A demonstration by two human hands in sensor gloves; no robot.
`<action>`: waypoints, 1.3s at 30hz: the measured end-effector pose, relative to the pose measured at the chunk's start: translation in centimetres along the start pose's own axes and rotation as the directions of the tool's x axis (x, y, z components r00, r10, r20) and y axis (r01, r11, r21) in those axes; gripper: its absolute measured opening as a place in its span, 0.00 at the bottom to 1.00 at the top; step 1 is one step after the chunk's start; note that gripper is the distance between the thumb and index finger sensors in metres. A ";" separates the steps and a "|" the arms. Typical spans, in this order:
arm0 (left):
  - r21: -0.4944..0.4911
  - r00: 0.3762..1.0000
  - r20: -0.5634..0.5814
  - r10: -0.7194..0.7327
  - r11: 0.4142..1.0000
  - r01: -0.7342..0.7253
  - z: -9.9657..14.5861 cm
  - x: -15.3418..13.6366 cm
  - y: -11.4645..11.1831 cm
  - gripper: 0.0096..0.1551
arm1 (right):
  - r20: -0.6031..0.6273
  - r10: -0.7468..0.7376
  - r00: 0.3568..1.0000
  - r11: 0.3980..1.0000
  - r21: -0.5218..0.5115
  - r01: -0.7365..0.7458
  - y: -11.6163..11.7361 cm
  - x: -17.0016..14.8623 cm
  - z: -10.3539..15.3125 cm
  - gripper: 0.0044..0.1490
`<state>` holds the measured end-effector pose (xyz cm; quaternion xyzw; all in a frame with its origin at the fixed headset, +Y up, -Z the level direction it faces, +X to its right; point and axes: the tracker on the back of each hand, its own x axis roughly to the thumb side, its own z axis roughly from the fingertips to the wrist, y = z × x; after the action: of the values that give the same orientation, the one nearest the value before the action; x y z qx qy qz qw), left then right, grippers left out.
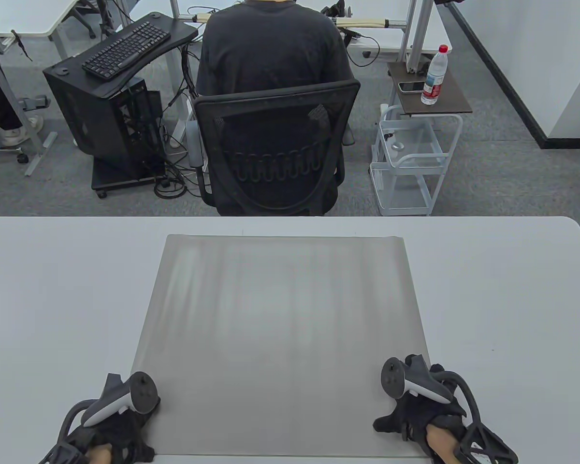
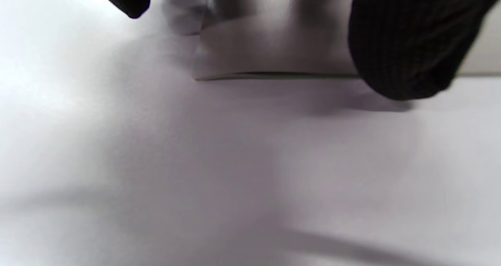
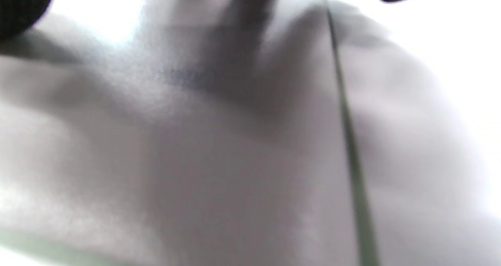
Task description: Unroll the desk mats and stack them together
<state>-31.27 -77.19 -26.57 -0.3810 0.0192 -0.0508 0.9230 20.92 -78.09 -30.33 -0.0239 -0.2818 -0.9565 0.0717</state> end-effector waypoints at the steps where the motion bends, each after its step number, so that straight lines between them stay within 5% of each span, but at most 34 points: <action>1: 0.006 0.998 -0.005 -0.061 0.998 0.061 -0.1 0.4 0.0 0.62 | -0.014 0.010 1.000 1.000 0.011 -0.010 0.0 -0.1 0.1 0.75; 11: 0.170 0.988 0.048 -0.148 0.976 0.138 0.8 1.6 0.0 0.53 | 0.029 0.181 0.983 0.974 0.131 -0.183 0.5 -0.1 1.8 0.84; 30: 0.222 0.985 0.072 -0.156 0.965 0.137 1.1 1.8 -0.3 0.49 | 0.108 0.182 0.977 0.977 0.095 -0.192 0.7 -0.7 2.7 0.72; 35: 0.206 0.997 0.065 -0.041 0.978 0.027 0.4 0.5 0.9 0.43 | 0.126 -0.026 0.992 0.998 0.053 0.020 -0.4 -2.5 2.0 0.61; 39: 0.178 0.999 0.026 -0.020 0.984 0.015 -1.0 0.3 2.5 0.37 | 0.105 -0.128 0.986 0.992 0.021 0.126 -1.4 -3.0 -0.2 0.66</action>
<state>-30.83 -76.19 -29.07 -0.2982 -0.0017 -0.0553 0.9529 23.66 -76.70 -31.50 -0.0560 -0.2931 -0.9544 -0.0042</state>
